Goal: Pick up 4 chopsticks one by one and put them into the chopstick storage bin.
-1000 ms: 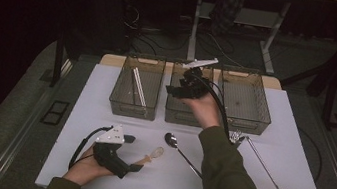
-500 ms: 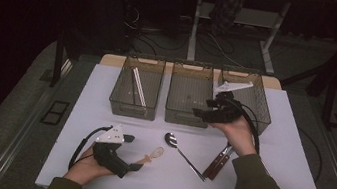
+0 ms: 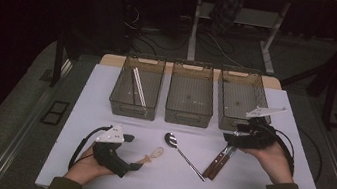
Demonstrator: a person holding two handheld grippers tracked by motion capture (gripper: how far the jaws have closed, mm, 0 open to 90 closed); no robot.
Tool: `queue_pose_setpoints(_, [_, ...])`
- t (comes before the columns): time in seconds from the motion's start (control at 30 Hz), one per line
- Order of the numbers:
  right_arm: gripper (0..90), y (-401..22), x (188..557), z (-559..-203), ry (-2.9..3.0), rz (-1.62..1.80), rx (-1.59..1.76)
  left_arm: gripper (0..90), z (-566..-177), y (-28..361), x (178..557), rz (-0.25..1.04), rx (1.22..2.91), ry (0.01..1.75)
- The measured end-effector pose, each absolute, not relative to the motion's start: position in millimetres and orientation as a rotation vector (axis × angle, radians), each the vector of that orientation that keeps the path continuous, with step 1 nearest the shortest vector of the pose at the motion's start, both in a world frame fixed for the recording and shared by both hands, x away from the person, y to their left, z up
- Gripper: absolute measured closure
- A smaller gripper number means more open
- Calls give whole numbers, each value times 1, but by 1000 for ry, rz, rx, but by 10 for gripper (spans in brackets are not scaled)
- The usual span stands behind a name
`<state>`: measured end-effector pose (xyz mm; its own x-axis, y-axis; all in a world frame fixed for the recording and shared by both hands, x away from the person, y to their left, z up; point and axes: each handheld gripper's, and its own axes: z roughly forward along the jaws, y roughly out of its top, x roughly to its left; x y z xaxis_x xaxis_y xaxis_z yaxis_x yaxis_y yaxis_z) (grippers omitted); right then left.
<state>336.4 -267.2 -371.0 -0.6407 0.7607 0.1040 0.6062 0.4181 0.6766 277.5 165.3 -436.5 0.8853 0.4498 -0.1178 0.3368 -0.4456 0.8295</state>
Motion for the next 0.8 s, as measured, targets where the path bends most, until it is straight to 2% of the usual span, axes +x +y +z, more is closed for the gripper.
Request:
queue_pose_setpoints(0.23, [343,-303,321,-384,2434,996,1279,0,-437,165,277,147,2078,568])
queue_pose_setpoints(0.8, [512,-355,292,-408,2449,797,1402,0,-436,164,277,148,2089,558])
